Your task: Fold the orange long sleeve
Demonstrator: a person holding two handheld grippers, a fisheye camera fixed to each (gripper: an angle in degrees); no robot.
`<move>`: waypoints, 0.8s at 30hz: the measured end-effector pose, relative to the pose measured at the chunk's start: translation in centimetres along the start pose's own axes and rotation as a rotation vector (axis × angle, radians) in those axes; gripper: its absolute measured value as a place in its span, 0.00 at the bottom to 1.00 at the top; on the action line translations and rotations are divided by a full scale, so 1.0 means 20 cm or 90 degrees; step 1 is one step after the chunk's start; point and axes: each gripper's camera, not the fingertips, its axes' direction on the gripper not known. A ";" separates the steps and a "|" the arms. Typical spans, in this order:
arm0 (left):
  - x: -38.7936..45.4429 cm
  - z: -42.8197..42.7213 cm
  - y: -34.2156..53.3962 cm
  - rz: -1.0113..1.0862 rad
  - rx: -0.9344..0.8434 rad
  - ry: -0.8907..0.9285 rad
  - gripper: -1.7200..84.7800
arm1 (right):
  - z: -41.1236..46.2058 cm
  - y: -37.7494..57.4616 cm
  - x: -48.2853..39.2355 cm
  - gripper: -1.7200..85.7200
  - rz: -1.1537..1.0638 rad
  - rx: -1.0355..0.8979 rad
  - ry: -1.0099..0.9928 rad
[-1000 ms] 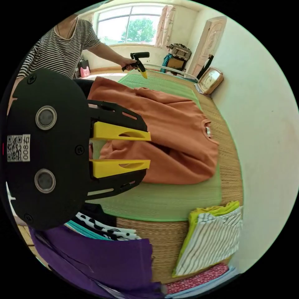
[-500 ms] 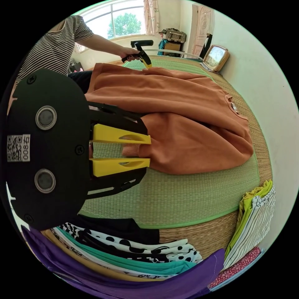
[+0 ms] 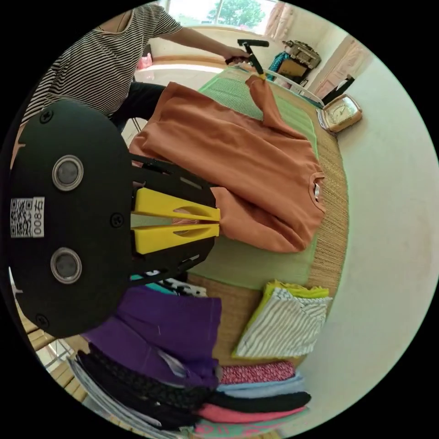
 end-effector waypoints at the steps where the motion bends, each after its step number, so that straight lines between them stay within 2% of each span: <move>1: -0.04 -0.07 -0.03 -0.005 0.019 -0.024 0.06 | -0.12 -0.04 0.03 0.03 -0.006 0.002 0.063; 5: -0.31 -0.38 -0.10 -0.094 0.119 -0.145 0.08 | -0.31 -0.15 0.27 0.05 0.056 -0.011 0.145; 7: -0.42 -0.39 -0.06 -0.139 0.124 -0.149 0.09 | -0.23 -0.15 0.47 0.06 0.146 -0.061 0.173; 11: -0.54 -0.17 0.21 -0.144 0.098 0.035 0.11 | -0.11 0.02 0.53 0.07 0.213 -0.022 0.077; 15: -0.54 0.20 0.60 -0.158 -0.041 0.163 0.12 | 0.08 0.29 0.32 0.09 0.164 0.007 -0.022; 18: -0.53 0.36 0.90 -0.206 -0.075 0.272 0.13 | 0.23 0.54 0.08 0.10 0.112 0.014 -0.143; 21: -0.51 0.43 1.12 -0.230 -0.102 0.318 0.14 | 0.46 0.81 -0.17 0.10 0.087 -0.018 -0.236; 24: -0.49 0.43 1.27 -0.223 -0.141 0.299 0.15 | 0.72 1.01 -0.38 0.10 0.069 -0.097 -0.247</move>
